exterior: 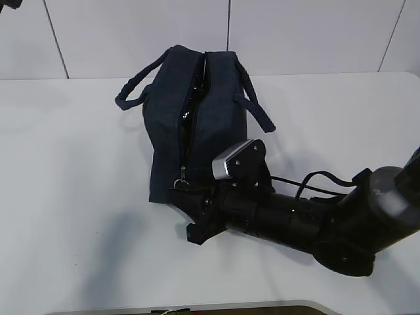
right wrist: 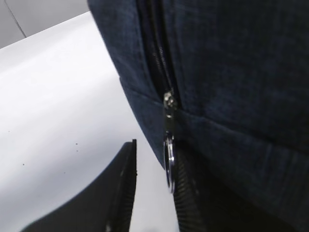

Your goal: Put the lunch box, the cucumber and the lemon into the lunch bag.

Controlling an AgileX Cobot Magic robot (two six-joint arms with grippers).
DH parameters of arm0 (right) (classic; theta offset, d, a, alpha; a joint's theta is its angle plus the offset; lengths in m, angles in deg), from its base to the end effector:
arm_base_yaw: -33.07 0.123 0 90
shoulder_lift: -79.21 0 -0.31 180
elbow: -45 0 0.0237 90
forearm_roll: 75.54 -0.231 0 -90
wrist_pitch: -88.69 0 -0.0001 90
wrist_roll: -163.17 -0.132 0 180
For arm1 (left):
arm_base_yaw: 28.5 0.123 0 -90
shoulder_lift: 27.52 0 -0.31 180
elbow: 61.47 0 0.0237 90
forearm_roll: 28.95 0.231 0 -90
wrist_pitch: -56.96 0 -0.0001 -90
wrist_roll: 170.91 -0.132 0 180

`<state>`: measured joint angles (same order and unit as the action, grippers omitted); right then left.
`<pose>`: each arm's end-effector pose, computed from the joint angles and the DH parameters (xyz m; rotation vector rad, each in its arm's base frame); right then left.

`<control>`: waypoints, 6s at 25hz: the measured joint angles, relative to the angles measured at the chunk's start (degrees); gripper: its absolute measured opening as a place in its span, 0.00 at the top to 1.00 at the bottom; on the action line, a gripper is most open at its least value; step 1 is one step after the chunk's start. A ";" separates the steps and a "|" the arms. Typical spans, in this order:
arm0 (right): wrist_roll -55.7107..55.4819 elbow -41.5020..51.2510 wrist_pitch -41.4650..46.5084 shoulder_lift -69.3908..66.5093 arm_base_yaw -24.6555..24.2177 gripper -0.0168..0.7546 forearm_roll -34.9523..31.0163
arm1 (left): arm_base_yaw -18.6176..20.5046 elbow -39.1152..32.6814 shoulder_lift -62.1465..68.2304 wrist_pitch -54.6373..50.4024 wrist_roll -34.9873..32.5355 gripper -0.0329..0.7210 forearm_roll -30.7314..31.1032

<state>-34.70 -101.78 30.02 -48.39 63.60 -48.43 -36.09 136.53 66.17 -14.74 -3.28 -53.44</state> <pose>0.3225 0.2498 0.1263 -0.7241 1.7404 0.7719 0.2966 -0.0920 0.4121 0.4157 2.4765 -0.5364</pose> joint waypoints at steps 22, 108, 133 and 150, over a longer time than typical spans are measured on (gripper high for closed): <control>-5.23 -0.06 1.87 0.00 0.00 0.97 -0.30 | 0.00 0.00 0.00 0.00 0.00 0.64 -1.82; -37.68 -21.59 48.49 25.37 0.00 0.97 28.53 | -12.77 -12.65 17.90 16.26 -25.14 0.45 -10.16; -39.70 -27.52 55.67 24.45 0.12 0.97 30.88 | -13.56 -12.74 19.31 17.89 -27.79 0.96 -10.73; -40.97 -37.01 60.89 18.32 -0.71 0.97 35.14 | -13.56 -12.74 19.31 17.53 -28.42 0.96 -9.40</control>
<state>-75.67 -138.79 90.92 -30.07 62.89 -13.29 -49.65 123.79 85.47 2.79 -31.69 -62.84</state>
